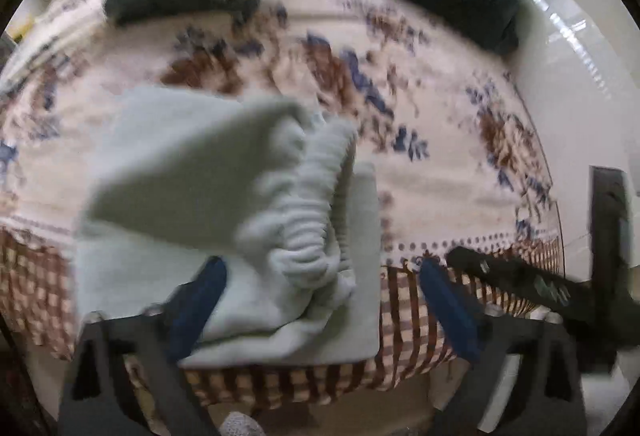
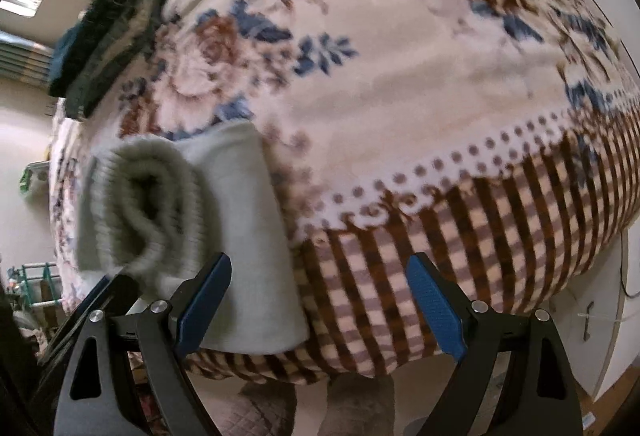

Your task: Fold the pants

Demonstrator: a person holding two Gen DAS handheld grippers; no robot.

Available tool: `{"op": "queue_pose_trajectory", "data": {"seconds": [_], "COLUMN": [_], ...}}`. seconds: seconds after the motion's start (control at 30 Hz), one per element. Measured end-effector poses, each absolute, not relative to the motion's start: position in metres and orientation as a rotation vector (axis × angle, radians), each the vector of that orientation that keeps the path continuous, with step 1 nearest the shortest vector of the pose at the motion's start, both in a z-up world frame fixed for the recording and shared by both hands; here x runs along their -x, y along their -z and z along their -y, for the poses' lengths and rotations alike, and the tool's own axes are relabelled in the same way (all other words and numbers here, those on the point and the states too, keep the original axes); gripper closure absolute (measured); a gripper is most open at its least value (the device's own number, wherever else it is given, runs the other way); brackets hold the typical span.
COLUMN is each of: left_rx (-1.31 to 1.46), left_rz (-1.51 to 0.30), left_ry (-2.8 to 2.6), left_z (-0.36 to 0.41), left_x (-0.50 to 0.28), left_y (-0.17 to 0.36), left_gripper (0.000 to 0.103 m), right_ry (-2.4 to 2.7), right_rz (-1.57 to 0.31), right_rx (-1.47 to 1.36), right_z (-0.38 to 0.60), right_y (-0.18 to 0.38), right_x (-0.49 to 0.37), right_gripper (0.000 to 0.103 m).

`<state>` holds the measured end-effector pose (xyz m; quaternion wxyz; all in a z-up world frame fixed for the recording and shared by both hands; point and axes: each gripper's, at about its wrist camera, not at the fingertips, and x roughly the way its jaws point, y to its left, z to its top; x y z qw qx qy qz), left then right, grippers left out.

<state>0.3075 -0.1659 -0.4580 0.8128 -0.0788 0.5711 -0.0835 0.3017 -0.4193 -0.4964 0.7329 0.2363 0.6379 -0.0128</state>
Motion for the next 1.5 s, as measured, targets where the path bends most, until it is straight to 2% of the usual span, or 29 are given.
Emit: {"op": "queue_pose_trajectory", "data": {"seconds": [0.1, 0.27, 0.4, 0.57, 0.6, 0.63, 0.67, 0.7, 0.77, 0.83, 0.93, 1.0, 1.2, 1.27, 1.33, 1.37, 1.4, 1.43, 1.5], "left_rx": [0.159, 0.111, 0.125, 0.15, 0.152, 0.153, 0.154, 0.152, 0.17, 0.185, 0.24, 0.313, 0.464, 0.467, 0.485, 0.491, 0.495, 0.482, 0.422], "left_rz": [-1.178, -1.183, -1.217, -1.256, -1.259, -1.262, -1.261, -1.264, -1.265, -1.257, -1.243, -1.255, -1.379, -1.465, -1.534, -1.545, -1.543, -1.539, -1.52], "left_ry": [0.088, -0.139, -0.276, -0.332, -0.337, -0.341, -0.335, -0.328, -0.295, -0.244, -0.157, -0.097, 0.042, 0.083, 0.12, 0.132, 0.164, 0.184, 0.194], "left_z": [0.129, 0.053, 0.003, -0.023, -0.025, -0.026, -0.025, -0.025, -0.023, -0.018, -0.015, -0.014, 0.009, 0.022, 0.029, 0.029, 0.03, 0.032, 0.037], "left_x": [-0.298, -0.304, -0.311, -0.312, -0.312, -0.314, -0.316, -0.32, -0.329, -0.34, -0.364, -0.384, -0.471, -0.494, -0.509, -0.515, -0.519, -0.52, -0.518], "left_y": [0.429, 0.434, 0.452, 0.47, 0.472, 0.475, 0.476, 0.477, 0.477, 0.472, 0.466, 0.469, 0.525, 0.556, 0.585, 0.597, 0.603, 0.604, 0.601], "left_gripper": [0.003, 0.003, 0.003, 0.003, 0.003, 0.003, 0.003, 0.003, 0.003, 0.003, 0.003, 0.003, 0.003, 0.003, 0.003, 0.006, 0.024, 0.04, 0.047], "right_ry": [-0.044, -0.212, -0.253, -0.279, -0.282, -0.279, -0.289, -0.287, -0.312, -0.326, -0.27, -0.211, -0.094, -0.141, -0.16, -0.157, -0.144, -0.128, -0.135], "right_rz": [-1.37, -1.377, -1.446, -1.592, -1.577, -1.548, -1.498, -1.474, -1.404, -1.351, -1.299, -1.303, -1.509, -1.555, -1.548, -1.559, -1.566, -1.567, -1.545], "right_rx": [-0.555, -0.546, -0.503, -0.512, -0.502, -0.493, -0.456, -0.414, -0.348, -0.4, -0.49, -0.549, -0.713, -0.754, -0.816, -0.838, -0.867, -0.914, -1.039], "right_z": [0.407, 0.352, 0.308, 0.28, 0.277, 0.276, 0.271, 0.267, 0.259, 0.268, 0.309, 0.339, 0.402, 0.401, 0.403, 0.406, 0.411, 0.418, 0.428], "right_y": [0.481, 0.479, 0.514, 0.579, 0.58, 0.576, 0.564, 0.557, 0.531, 0.505, 0.476, 0.475, 0.564, 0.588, 0.597, 0.6, 0.605, 0.608, 0.61], "right_x": [-0.316, -0.344, -0.367, -0.38, -0.38, -0.379, -0.376, -0.373, -0.364, -0.353, -0.341, -0.338, -0.338, -0.338, -0.338, -0.338, -0.337, -0.332, -0.322], "right_gripper": [0.008, 0.008, 0.008, 0.008, 0.014, 0.038, 0.052, 0.06, 0.064, 0.066, 0.066, 0.066, 0.064, 0.057, 0.034, 0.029, 0.025, 0.025, 0.025]}}
